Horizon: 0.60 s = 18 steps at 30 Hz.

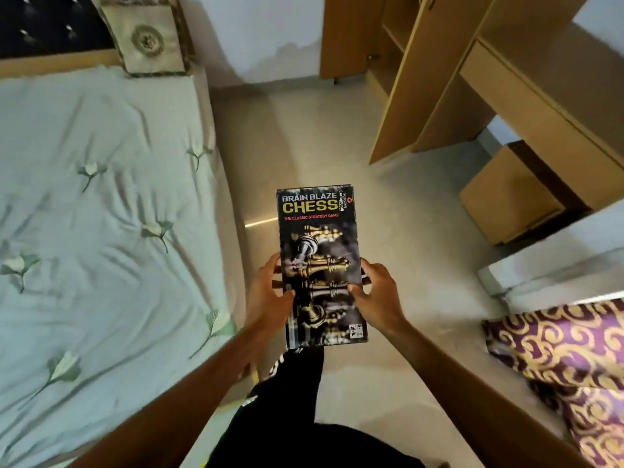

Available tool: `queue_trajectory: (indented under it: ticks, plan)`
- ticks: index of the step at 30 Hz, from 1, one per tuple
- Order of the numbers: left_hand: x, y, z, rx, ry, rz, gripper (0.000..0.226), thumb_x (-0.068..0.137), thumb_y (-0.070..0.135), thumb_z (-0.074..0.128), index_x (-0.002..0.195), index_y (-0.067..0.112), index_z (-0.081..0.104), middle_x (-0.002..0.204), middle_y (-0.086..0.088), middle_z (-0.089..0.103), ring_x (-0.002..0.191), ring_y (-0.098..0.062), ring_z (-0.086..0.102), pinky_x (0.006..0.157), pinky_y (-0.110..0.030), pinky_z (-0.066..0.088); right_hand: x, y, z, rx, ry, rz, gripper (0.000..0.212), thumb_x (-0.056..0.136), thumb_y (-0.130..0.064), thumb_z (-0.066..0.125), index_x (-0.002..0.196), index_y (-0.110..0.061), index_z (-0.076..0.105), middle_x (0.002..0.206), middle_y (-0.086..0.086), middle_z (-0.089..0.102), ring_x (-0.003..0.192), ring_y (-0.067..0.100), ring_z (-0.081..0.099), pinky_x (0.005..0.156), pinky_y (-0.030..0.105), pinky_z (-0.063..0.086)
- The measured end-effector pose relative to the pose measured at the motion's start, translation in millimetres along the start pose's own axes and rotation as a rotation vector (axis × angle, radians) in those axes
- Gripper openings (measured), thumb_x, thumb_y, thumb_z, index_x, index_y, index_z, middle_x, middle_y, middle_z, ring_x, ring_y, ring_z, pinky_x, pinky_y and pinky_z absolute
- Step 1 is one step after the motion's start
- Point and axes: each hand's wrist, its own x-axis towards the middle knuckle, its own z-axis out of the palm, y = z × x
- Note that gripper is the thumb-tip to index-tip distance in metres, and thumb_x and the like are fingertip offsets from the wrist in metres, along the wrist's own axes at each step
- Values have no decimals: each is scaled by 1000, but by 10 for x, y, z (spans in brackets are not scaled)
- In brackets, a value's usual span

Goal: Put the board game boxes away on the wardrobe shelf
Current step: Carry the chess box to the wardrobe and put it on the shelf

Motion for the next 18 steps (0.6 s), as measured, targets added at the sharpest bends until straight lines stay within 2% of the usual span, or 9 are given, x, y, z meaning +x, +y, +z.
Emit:
queue_trajectory:
  ticks: [3,4,6,8,13,15,18]
  plan:
    - [890,256,22,-5,-19,78,83,81,2,72,125,64,38,112,18,58,100,-10,64,75,-35,60,917,-167,-63,9,21,-20,58,87,-15,68,140,-17,46,121,3,55,107,18,58,94,31,50]
    - [1152,351,12,12,-28,78,85,81,3,72,126,65,37,114,15,59,100,-11,64,74,-35,61,1190,-239,-94,4,19,-18,57,87,-15,68,140,-17,47,122,3,55,107,18,58,93,30,50]
    - [1783,536,-25,74,-43,95,82,81,6,73,137,53,36,123,4,57,102,-16,64,77,-41,61,1810,-432,-172,-18,32,-19,56,88,-16,67,140,-17,46,122,3,55,107,19,58,93,31,50]
    - [2373,712,-68,104,-42,119,76,82,8,73,141,41,40,126,1,56,104,-18,63,82,-41,61,2389,-641,-256,-35,45,-52,57,89,-17,65,142,-17,44,123,4,55,108,20,57,95,32,49]
    - [3756,1148,-165,134,-21,124,70,84,5,70,144,29,43,128,-1,53,106,-16,63,74,-19,57,3751,-1140,-366,-39,72,-143,70,91,-10,61,151,-22,27,113,-4,49,98,9,49,84,14,40]
    - [4306,1298,-201,151,-8,118,68,86,1,67,144,26,43,123,1,50,105,-14,61,66,-9,51,4307,-1266,-340,-35,71,-168,68,90,-7,60,150,-24,31,109,-3,51,91,8,51,76,2,37]
    - [5140,1481,-219,178,-3,125,65,87,-2,63,144,24,44,117,4,47,100,-11,59,56,-2,45,5149,-1405,-274,-30,80,-173,64,89,-4,59,147,-23,38,103,0,52,86,3,50,74,-3,37]
